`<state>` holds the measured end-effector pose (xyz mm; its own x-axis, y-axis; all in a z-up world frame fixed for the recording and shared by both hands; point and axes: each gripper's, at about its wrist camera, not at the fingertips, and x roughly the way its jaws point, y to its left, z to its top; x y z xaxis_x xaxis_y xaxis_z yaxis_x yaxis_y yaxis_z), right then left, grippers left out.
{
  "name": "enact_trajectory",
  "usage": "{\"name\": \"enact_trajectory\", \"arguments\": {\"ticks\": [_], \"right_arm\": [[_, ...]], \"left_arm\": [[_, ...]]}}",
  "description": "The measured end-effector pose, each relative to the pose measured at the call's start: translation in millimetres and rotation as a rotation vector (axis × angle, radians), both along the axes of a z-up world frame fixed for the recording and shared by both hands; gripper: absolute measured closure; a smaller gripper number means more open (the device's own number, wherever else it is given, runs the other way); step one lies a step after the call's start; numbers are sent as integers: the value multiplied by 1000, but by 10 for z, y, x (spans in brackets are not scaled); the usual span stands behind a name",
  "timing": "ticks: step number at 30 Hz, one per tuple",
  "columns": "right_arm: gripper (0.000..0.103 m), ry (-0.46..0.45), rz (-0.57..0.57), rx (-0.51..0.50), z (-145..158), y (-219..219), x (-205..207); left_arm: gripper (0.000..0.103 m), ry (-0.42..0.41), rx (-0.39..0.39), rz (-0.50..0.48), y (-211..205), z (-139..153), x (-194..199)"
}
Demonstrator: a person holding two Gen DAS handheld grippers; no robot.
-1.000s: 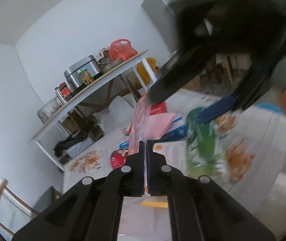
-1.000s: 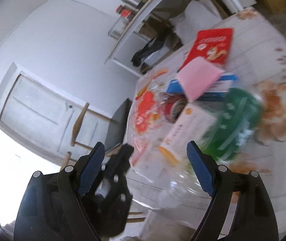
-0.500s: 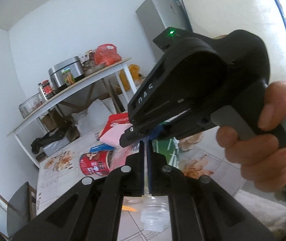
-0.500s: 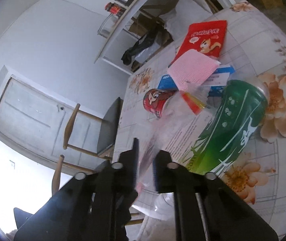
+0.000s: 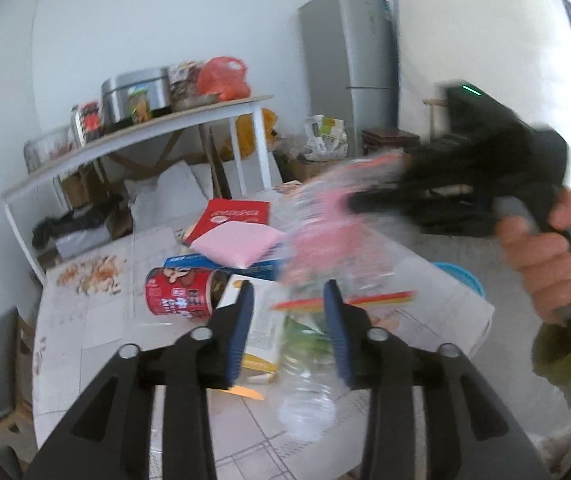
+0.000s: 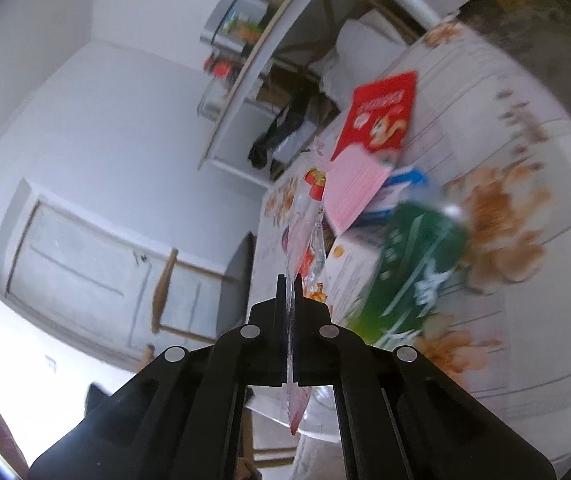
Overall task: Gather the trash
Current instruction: 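Grasp the clear plastic bag with the right gripper and lift it, then grasp the pink sponge with the left gripper while the right gripper holds the bag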
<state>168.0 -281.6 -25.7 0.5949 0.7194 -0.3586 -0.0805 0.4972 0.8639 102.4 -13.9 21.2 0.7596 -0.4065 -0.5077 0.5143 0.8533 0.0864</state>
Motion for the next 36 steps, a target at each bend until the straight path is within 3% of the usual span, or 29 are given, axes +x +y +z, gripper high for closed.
{"name": "enact_trajectory", "arguments": {"ticks": [5,8,9,13,15,17,22,29,31,36], "right_arm": [[103,-10,-80,43,11,-383,-160],[102,-14,-98,55,-3,-498,-223],[102,-14,-102,59,-11,-530,-235],[103,-13,-114,79,-68,-623,-259],[102,-7,-117,89,-112,-640,-233],[102,-1,-119,98,-152,-662,-223],[102,11,-126,111,-245,-762,-196],[102,22,-122,123,-320,-783,-172],[102,25,-120,128,-335,-787,-174],[102,35,-124,141,-397,-818,-181]], "left_arm": [[50,170,-136,49,241,157,647],[39,273,-155,18,232,207,1109],[32,299,-141,12,214,203,1246],[25,428,-64,6,4,120,1808],[19,439,-26,-16,-115,74,1962],[15,466,61,-85,-299,-20,2102],[8,402,280,-148,-611,-211,2233],[6,340,500,-244,-885,-406,2330],[6,368,516,-235,-902,-448,2419],[6,448,457,-218,-836,-510,2595]]}}
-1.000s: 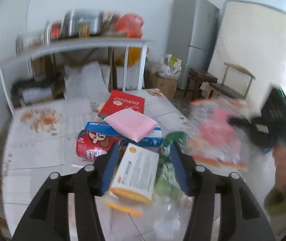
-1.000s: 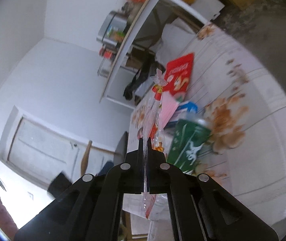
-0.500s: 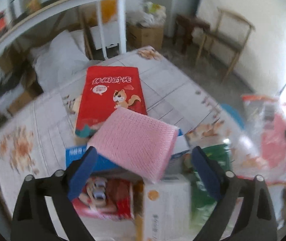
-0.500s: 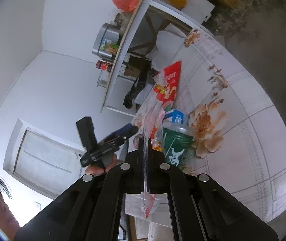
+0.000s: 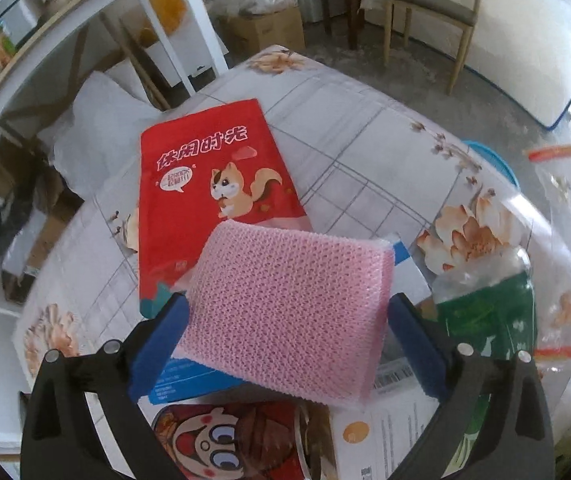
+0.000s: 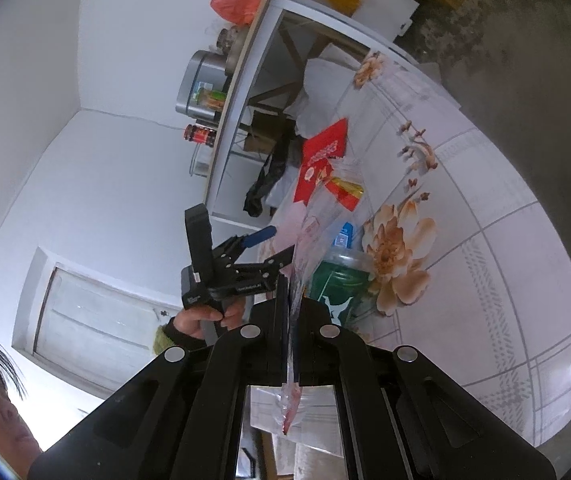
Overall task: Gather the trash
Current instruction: 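Grasp the pink sponge with the left gripper while the right gripper holds the bag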
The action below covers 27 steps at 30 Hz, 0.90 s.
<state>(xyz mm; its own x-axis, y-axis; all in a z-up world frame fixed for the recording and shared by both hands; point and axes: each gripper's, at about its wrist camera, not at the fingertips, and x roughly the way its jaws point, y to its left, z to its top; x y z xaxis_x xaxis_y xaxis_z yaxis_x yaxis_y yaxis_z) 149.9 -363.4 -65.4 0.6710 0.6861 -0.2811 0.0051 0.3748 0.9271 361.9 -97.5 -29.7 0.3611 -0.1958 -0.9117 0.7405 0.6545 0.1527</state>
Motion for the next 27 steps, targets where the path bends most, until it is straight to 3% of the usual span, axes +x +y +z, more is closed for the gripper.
{"name": "enact_trajectory", "arguments": {"ticks": [7,11,16,17,18,19,21,23,27], "right_arm": [[101,7,3,4,-16,-1,-8],[102,3,3,1,0,2,-32],[102,-3,1,2,32,20,-52],[101,-3,0,1,35,23,-55],[101,-4,0,2,43,27,-54],[101,-5,-1,2,45,24,-57],[101,-4,-3,3,38,18,-57],[101,-4,-4,3,39,15,-54],[101,-6,-6,6,43,10,-66]], "left_arm": [[13,11,-59,24,60,39,8],[35,3,-101,35,86,110,-9],[46,-4,-120,45,100,130,-44],[52,-8,-120,45,100,131,-58],[66,-15,-122,42,97,137,-80],[68,-26,-121,42,95,150,-101],[87,-21,-130,36,96,172,-131],[98,-24,-132,37,103,195,-160],[99,-4,-149,56,156,226,-175]]}}
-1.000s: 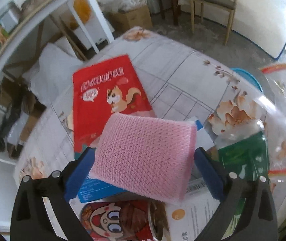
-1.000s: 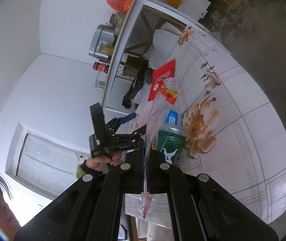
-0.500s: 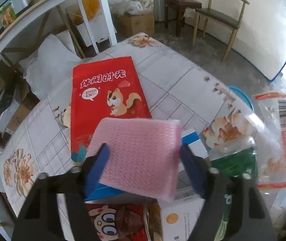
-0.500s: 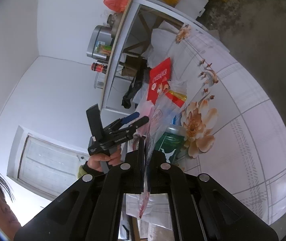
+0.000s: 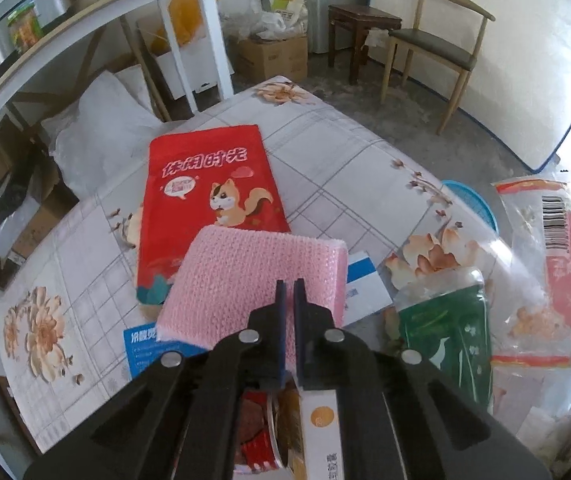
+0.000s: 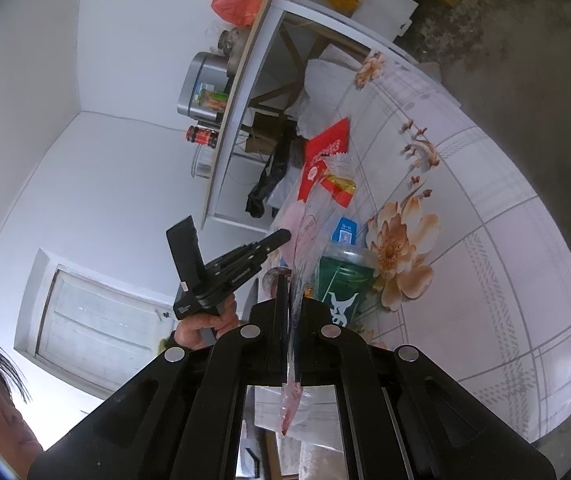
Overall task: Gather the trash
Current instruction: 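Grasp the pink sponge with the left gripper while the right gripper holds the bag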
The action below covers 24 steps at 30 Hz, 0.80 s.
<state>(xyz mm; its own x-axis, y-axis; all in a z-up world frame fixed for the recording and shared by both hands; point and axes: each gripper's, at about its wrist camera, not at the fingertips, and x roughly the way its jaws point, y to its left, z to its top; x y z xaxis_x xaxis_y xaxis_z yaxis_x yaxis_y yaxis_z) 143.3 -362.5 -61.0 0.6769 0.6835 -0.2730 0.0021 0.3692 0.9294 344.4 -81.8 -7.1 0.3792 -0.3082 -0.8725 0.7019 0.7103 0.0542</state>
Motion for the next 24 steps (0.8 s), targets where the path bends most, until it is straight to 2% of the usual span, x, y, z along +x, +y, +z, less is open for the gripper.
{"name": "enact_trajectory", "arguments": {"ticks": [2,4,6,11,15,19,21,24], "right_arm": [[100,1,-1,2,-1,-4,-3],[100,4,-3,6,-12,-14,-2],[99,7,-4,10,-23,-24,6],[99,15,-7,18,-58,-45,10],[99,18,-2,26,-72,-31,29],[98,14,-4,30,-67,-51,3],[98,16,-12,30,-75,-85,-17],[98,22,-22,32,-87,-118,-32]], "left_arm": [[99,20,-22,29,60,19,24],[90,81,-57,87,150,28,103],[68,163,-93,158,253,27,188],[46,356,-163,320,478,-19,379],[38,478,-184,414,525,-164,537],[34,564,-253,508,543,-283,644],[34,582,-290,541,548,-305,674],[34,564,-311,574,524,-302,691]]}}
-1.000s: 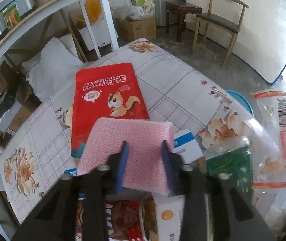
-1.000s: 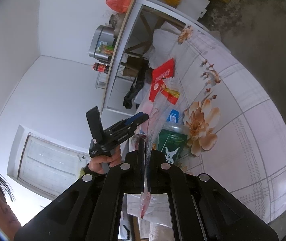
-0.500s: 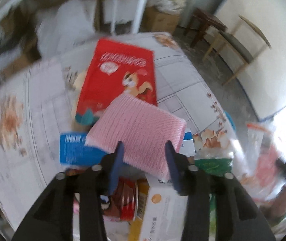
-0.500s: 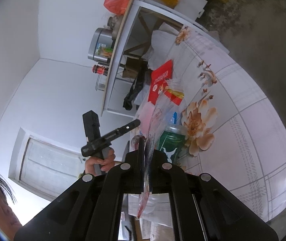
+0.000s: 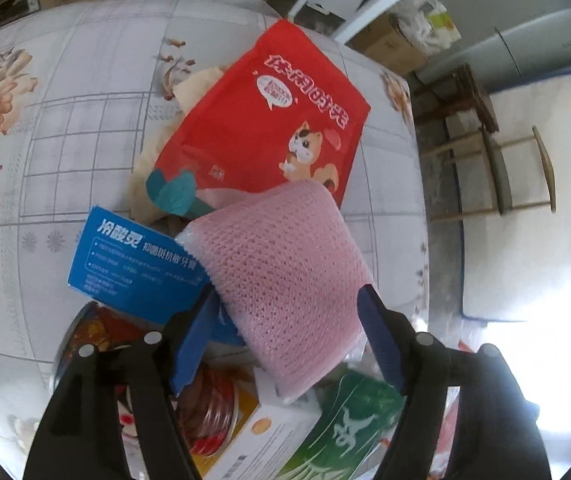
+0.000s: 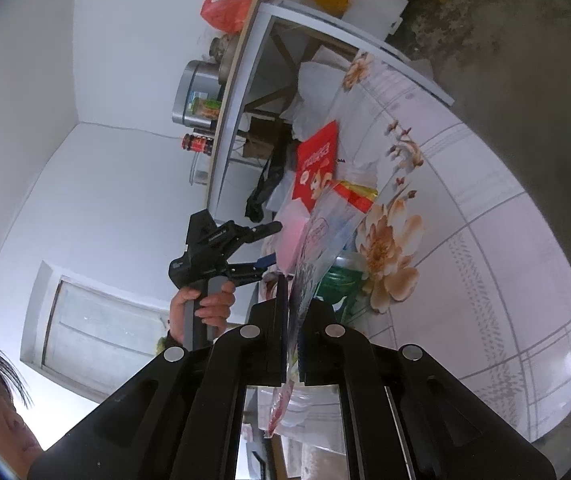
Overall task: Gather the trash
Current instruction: 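Grasp the pink sponge with the left gripper while the right gripper holds the bag, then carry sponge and bag to the blue wastebasket and release both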
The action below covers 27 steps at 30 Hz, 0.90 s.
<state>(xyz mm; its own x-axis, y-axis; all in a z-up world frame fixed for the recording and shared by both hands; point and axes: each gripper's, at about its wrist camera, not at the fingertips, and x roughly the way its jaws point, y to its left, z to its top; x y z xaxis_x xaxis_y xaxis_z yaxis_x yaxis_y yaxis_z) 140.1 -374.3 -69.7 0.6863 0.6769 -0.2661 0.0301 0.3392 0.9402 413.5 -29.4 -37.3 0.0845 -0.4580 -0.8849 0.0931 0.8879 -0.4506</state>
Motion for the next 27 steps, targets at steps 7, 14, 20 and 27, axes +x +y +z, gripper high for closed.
{"name": "enact_trajectory", "arguments": {"ticks": [7,14,20,27], "right_arm": [[98,-1,-6,8,-14,-22,-57],[98,-2,-20,11,9,-48,-87],[98,-13,-30,4,68,-63,-124],[98,-34,-44,-12,179,-93,-228]], "left_arm": [[48,-46,14,82,20,13,15],[65,-80,-23,112,91,23,-34],[73,-113,-43,117,133,79,-124],[77,-160,-85,116,180,225,-294]]}}
